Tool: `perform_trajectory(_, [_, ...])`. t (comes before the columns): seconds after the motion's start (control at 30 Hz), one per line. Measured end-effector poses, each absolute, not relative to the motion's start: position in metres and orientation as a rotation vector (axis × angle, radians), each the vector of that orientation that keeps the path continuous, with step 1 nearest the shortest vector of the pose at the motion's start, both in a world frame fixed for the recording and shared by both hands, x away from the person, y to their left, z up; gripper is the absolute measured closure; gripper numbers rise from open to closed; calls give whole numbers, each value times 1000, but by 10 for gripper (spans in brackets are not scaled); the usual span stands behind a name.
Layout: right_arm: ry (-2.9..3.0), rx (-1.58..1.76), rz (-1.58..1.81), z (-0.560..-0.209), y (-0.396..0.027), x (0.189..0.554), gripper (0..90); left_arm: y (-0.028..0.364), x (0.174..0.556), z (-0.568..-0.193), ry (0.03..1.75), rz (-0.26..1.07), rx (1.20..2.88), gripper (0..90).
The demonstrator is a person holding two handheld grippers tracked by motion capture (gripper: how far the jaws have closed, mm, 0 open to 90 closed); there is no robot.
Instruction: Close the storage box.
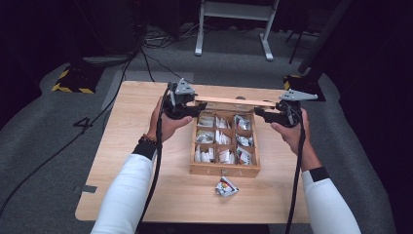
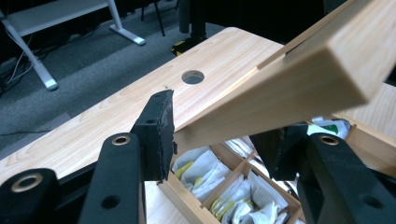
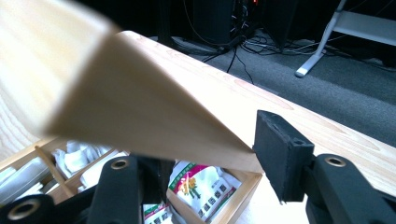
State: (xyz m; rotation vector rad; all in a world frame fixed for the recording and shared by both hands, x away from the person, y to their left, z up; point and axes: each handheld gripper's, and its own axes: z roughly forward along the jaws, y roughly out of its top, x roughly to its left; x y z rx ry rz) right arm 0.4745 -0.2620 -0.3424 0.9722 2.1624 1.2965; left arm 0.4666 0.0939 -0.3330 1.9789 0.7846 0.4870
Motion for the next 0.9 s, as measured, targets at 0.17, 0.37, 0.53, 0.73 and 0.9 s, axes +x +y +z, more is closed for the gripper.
perform_trajectory(0.17, [2166, 958, 1292, -342, -261, 468, 476, 94, 461, -334, 768, 483, 1992, 508])
perform_trajectory(0.37, [2185, 939, 1290, -344, -261, 459, 452, 94, 453, -337, 740, 491, 2018, 500])
perform_trajectory(0.53, [2186, 936, 1292, -348, -261, 452, 419, 93, 444, -341, 732, 491, 2018, 472])
perform_trajectory(0.73, [2192, 925, 1290, -350, -259, 445, 400, 93, 438, -343, 725, 510, 2031, 449])
perform_trajectory(0.9, [2187, 925, 1300, -351, -261, 440, 375, 95, 435, -346, 742, 495, 2024, 417])
